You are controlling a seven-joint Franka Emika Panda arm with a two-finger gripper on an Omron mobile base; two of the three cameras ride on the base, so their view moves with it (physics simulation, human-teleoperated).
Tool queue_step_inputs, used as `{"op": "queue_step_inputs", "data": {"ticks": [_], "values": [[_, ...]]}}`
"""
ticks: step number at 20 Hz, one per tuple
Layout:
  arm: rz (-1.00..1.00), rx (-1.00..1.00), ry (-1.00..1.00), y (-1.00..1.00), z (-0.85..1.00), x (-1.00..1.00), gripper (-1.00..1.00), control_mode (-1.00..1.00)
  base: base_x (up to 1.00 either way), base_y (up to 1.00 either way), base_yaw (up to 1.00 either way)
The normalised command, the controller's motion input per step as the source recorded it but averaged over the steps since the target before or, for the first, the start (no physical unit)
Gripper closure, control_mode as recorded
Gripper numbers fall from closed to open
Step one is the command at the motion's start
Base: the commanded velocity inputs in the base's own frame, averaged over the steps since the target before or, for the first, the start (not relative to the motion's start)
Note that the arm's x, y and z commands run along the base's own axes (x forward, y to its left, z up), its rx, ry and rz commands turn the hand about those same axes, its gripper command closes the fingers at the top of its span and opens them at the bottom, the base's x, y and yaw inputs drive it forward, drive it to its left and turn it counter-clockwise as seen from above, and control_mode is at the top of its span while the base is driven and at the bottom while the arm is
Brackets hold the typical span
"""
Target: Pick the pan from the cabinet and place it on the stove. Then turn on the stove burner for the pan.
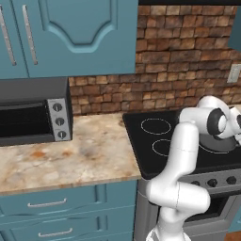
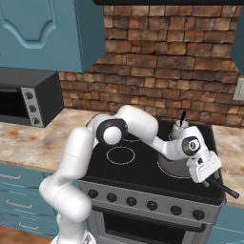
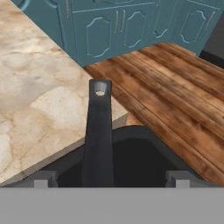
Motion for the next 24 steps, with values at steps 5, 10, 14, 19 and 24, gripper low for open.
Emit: {"op": "queue_step_inputs", "data": {"ticks": [5, 10, 14, 19, 24], "values": [[0.00, 0.00, -0.10, 0.44, 0.42, -0.25, -1.00, -1.00, 0.00, 0.00, 0.00], [0.00, -0.04, -0.24, 0.53, 0.51, -0.33, -1.00, -1.00, 0.00, 0.00, 0.00], [-0.04, -0.02, -0.38, 0.67, 0.41, -0.63, -1.00, -1.00, 0.00, 0.00, 0.00], [-0.08, 0.00, -0.43, 0.83, 0.28, -0.72, -1.00, -1.00, 0.00, 0.00, 0.00], [-0.12, 0.02, -0.42, 0.78, 0.31, -0.83, -1.00, -1.00, 0.00, 0.00, 0.00]]}}
